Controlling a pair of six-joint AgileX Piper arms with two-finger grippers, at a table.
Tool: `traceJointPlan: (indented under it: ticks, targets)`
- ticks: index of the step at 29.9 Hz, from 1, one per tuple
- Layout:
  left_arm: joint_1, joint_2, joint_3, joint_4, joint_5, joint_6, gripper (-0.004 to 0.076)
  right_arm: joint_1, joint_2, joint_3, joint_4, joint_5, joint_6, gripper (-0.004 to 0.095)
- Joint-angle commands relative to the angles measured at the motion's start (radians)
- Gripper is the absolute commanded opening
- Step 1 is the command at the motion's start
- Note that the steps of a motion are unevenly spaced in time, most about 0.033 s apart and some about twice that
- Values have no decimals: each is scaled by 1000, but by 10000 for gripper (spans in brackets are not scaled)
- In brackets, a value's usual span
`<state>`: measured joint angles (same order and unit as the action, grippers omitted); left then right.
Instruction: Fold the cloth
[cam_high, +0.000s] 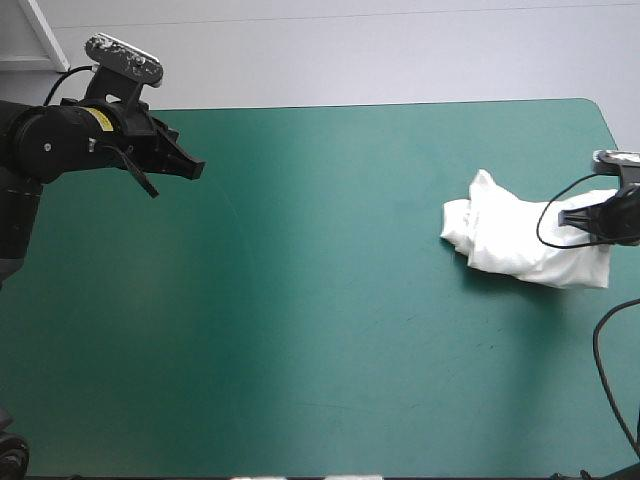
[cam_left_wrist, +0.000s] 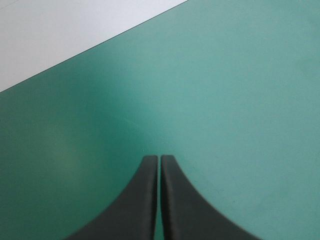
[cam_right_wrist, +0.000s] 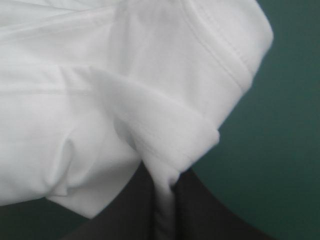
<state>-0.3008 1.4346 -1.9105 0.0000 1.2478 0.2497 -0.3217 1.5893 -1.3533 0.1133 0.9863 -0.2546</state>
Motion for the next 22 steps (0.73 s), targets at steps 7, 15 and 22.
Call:
traceJointPlan:
  ticks: [7, 15, 22]
  targets:
    - [-2, -32, -22, -8, 35, 4, 19, -38, -61, -22, 37, -41, -23, 206]
    - [-2, -78, -22, 38, -29, -12, 19, -27, -104, -91, 74, -6, 12, 779]
    - [-2, -224, -22, 191, -48, -103, 19, 77, -299, -189, 559, 58, -274, -1]
